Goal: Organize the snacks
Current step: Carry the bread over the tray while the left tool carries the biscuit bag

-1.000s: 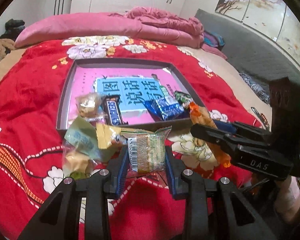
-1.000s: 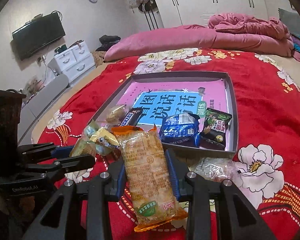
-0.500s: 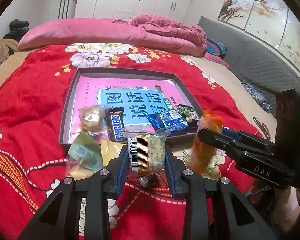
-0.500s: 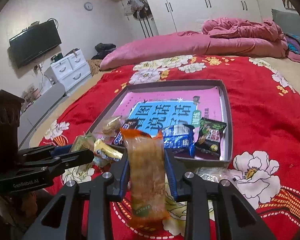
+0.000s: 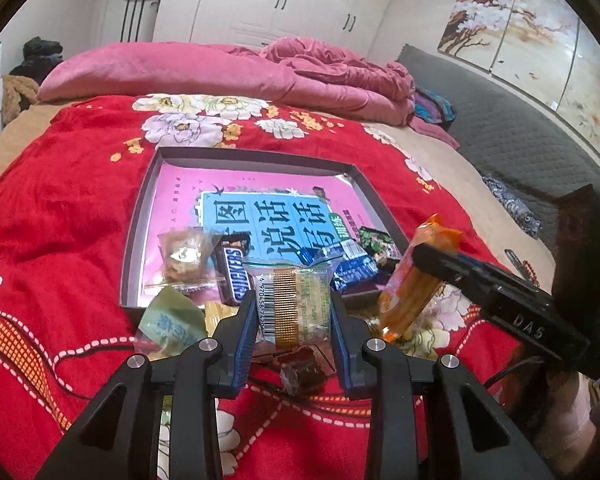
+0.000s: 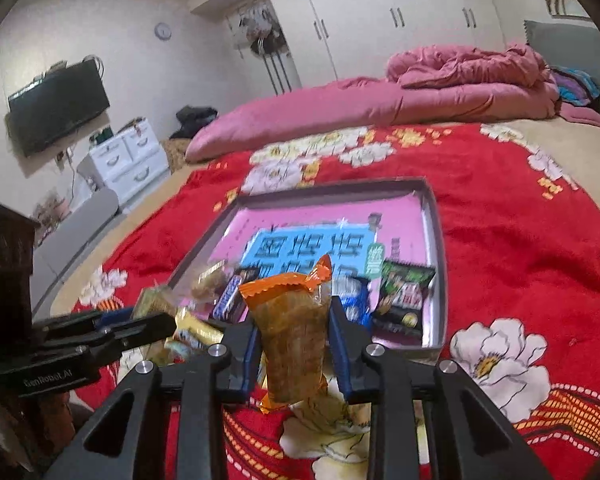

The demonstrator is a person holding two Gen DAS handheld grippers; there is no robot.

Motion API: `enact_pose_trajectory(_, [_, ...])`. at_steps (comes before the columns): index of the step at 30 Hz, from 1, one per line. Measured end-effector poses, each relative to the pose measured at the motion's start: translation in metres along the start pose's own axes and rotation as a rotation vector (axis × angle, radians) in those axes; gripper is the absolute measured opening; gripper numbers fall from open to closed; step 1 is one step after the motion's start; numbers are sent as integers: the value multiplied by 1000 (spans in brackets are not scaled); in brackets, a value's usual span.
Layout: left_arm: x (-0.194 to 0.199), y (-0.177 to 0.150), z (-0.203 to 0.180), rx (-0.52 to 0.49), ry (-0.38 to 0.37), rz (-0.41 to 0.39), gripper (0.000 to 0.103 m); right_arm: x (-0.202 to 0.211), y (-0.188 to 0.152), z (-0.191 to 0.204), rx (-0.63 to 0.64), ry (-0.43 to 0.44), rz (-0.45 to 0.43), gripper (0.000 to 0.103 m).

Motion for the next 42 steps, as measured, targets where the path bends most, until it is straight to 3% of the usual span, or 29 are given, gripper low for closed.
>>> enact_pose_trajectory(7, [-7,12,3,21,-2,-22,35,10,21,-22,-59,-60,-91,31])
enact_pose_trajectory(16, [-19,20,0,25,-4,-27,35,10,34,-34,-95,-91,-129,31])
enact_pose_trajectory(27, [-39,27,-5,3,17,-20,35,-2,34,-50,-139,-135,-117,31])
enact_pose_trajectory(42, [-59,31,-12,-46,46,-6,35,-22,26,-53,-83,-218,-40,31])
Point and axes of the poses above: each gripper's, at about its wrist camera, not at the fingertips, and x roughly against the way its jaws point, z to its left, y to its top, the point moved 10 cm from there along -x, roughly the way its jaws point, and after that the axes turned 3 degrees about x, right-handed, at the moved point
